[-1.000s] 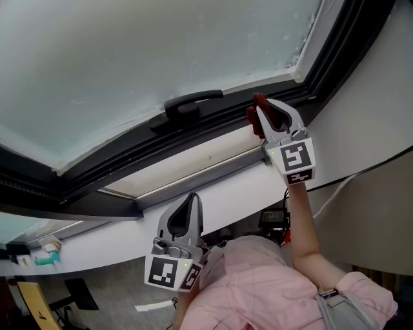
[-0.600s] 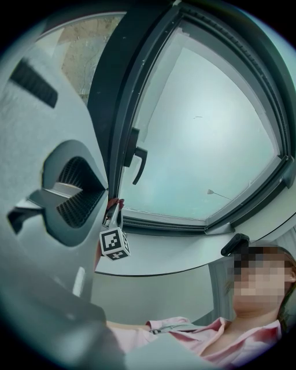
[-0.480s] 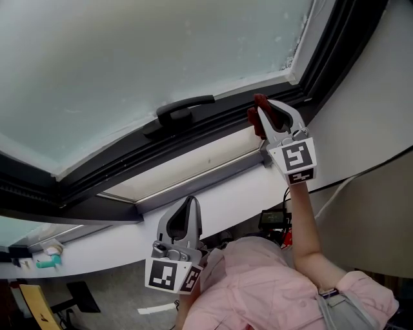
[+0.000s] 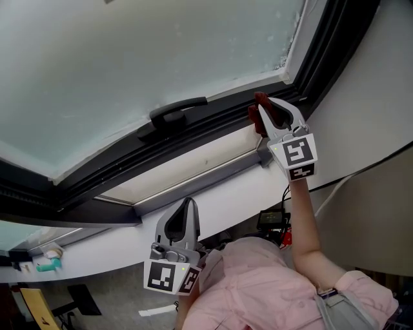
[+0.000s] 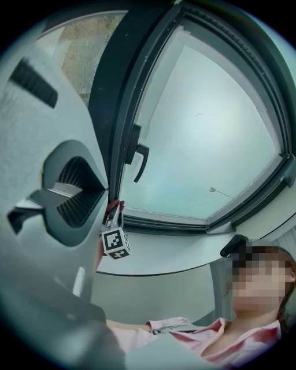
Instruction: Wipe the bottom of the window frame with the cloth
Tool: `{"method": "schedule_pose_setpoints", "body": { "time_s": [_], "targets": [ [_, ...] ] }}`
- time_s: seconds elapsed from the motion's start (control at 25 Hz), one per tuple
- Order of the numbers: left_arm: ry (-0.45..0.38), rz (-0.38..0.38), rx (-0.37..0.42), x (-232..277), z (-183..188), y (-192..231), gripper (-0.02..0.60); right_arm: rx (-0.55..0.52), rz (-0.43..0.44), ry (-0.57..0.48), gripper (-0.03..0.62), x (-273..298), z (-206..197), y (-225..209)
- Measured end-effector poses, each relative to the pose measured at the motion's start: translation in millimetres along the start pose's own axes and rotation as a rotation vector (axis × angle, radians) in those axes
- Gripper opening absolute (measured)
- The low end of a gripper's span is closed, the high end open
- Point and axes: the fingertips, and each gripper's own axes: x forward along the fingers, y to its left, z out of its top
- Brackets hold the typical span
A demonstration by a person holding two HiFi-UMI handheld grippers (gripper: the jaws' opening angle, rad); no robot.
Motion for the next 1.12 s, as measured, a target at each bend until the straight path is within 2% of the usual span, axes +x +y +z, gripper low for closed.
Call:
{"method": "schedule_pose_setpoints", "body": {
  "time_s": [1.12],
  "targets": [
    [0.012, -0.017, -0.005, 19, -6, -2, -0.006, 0.032, -0.121, 0.046, 0.064, -7, -32, -68]
  ]
}}
